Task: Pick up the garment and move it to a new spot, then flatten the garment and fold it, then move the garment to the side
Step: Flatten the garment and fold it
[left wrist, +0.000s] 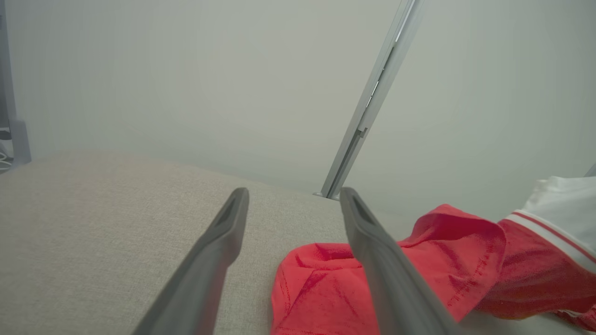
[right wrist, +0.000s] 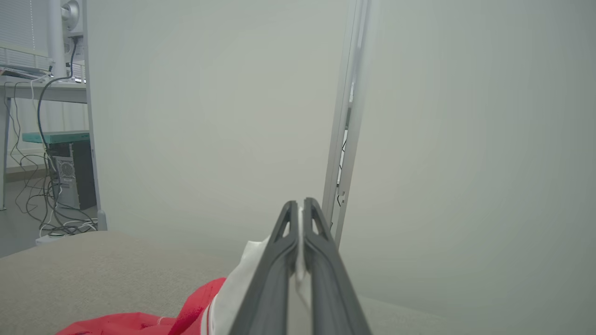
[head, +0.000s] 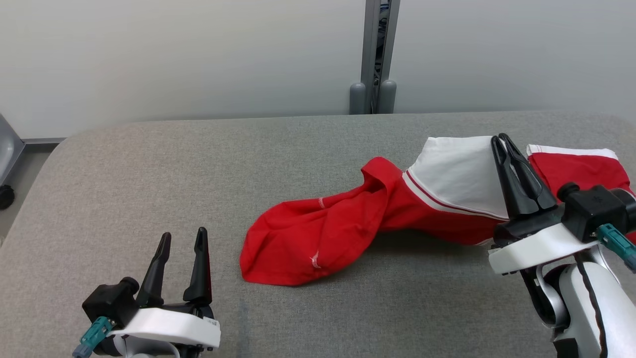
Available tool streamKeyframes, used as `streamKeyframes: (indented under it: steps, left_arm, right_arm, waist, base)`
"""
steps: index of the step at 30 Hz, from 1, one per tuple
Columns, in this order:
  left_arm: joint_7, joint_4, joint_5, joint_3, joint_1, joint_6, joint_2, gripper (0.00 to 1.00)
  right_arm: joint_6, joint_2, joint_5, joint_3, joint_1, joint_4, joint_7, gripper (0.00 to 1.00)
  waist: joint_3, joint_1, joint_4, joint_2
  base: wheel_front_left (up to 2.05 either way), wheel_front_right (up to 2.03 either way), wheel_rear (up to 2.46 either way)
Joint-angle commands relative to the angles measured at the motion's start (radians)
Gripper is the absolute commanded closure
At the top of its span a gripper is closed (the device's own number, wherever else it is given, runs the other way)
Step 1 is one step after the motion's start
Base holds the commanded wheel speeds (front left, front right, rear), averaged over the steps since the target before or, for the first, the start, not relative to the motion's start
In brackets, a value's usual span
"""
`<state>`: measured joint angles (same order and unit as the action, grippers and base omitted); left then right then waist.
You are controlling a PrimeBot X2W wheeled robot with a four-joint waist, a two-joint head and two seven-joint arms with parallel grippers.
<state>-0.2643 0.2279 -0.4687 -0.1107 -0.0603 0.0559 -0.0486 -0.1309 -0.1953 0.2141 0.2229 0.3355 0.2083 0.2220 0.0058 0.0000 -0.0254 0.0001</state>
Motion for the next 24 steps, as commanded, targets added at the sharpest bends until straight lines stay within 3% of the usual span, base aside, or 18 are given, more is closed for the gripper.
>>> streamKeyframes:
  steps: [1, 5, 10, 24]
  left_arm:
    - [0.0, -0.005, -0.002, 0.007, 0.007, -0.003, -0.004, 0.0]
    - [0.0, -0.01, -0.003, 0.009, 0.01, -0.002, -0.004, 0.0]
    - [0.0, -0.011, -0.007, 0.004, 0.006, -0.001, -0.004, 0.0]
    - [0.0, 0.003, 0.009, 0.005, 0.003, 0.008, -0.005, 0.0]
  right_arm:
    - [0.0, -0.016, -0.016, 0.002, -0.005, -0.05, 0.009, 1.0]
    - [0.0, -0.055, -0.008, 0.055, -0.052, -0.138, -0.044, 1.0]
    - [0.0, -0.117, 0.058, 0.148, -0.135, -0.161, -0.133, 1.0]
    - [0.0, -0.238, 0.383, 0.406, -0.3, -0.067, -0.337, 1.0]
  waist:
    - [-0.003, 0.0, -0.005, -0.0001]
    - [-0.003, 0.0, -0.016, -0.0001]
    - [0.006, 0.0, -0.027, -0.0001]
    - [0.015, 0.0, -0.063, -0.0001]
  base:
    - [0.0, 0.0, 0.0]
    - [0.0, 0.0, 0.0]
    - [0.0, 0.0, 0.0]
    - [0.0, 0.0, 0.0]
